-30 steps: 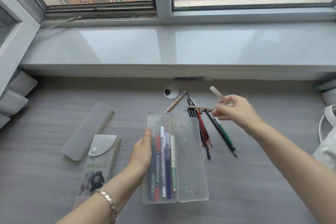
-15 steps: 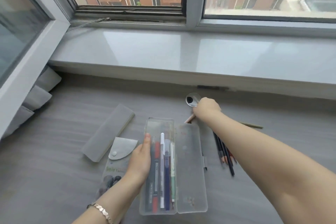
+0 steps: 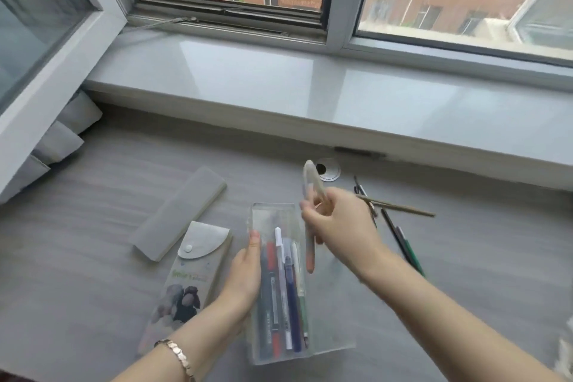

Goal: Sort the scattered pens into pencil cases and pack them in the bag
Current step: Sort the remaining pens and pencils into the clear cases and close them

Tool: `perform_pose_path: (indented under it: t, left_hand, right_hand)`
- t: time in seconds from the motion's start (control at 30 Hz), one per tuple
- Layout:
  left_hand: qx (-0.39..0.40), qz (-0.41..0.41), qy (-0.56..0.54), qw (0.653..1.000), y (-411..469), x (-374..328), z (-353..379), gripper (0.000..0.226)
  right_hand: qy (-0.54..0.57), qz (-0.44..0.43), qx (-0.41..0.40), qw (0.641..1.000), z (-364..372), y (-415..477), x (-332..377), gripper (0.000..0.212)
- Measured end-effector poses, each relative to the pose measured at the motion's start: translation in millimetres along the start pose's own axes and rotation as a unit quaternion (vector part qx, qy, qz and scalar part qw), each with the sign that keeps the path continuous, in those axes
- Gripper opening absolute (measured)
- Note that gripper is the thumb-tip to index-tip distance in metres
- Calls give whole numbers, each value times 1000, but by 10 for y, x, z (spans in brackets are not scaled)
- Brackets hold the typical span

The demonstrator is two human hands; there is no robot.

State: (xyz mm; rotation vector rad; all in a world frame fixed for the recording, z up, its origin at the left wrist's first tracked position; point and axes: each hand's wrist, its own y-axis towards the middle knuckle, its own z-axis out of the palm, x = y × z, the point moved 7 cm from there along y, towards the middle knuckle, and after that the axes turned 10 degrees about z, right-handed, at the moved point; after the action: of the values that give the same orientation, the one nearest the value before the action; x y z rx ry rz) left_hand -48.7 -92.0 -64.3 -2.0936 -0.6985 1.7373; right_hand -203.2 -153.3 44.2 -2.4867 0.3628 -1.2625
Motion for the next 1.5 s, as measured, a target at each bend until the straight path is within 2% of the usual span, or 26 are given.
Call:
perform_pose_path:
  t: [0.07, 0.17, 0.27, 0.33, 0.43, 0.53, 0.67, 0.77, 0.83, 0.97, 1.07, 1.17, 1.3, 1.4, 1.5]
  left_hand:
    - [-2, 11, -35, 999, -72, -80, 88, 56]
    - [-15, -23, -97, 995, -134, -46, 171, 56]
    - [-32, -43, -131, 990, -168, 14, 156, 61]
    - [-32, -32, -122, 992, -186, 41, 130, 62]
    - [-19, -6, -104, 994, -247, 35, 121, 51]
    - [16, -14, -87, 996, -303, 54, 227, 55]
    - [39, -20, -103, 994, -381, 52, 355, 53]
    - [58, -28, -105, 992, -435, 30, 414, 51]
    - [65, -22, -97, 993, -453, 6, 445, 50]
    - [70, 14, -80, 994, -463, -90, 484, 51]
    - [75, -8, -71, 995, -447, -52, 507, 59]
    - [81, -14, -63, 995, -466, -81, 524, 65]
    - [108, 32, -46, 993, -479, -180, 577, 41]
    - [120, 59, -32, 991, -455, -182, 609, 43]
    - [127, 60, -35, 989, -417, -175, 626, 41]
  right_hand:
    - [-28, -1, 42, 999, 277, -227, -73, 20]
    - [-81, -3, 80, 993, 602, -429, -247, 12]
    - [-147, -30, 73, 986, 703, -540, -325, 27]
    - [-109, -36, 59, 992, 656, -591, -306, 36]
    - [43, -24, 38, 998, 546, -613, -247, 38]
    - [129, -24, 17, 991, 521, -570, -236, 46]
    - [143, -41, -10, 989, 599, -578, -246, 67]
    - [137, -86, -56, 985, 534, -600, -255, 68]
    - [138, -111, -78, 981, 487, -617, -280, 59]
    - [44, -202, -189, 960, 398, -715, -311, 37]
    - [-77, -207, -269, 938, 351, -770, -451, 22]
    - [-85, -221, -255, 938, 296, -803, -512, 17]
    - [-108, -222, -234, 940, 191, -617, -482, 35]
    - [-189, -243, -207, 929, 240, -539, -464, 40]
    - [-198, -269, -200, 921, 259, -567, -510, 34]
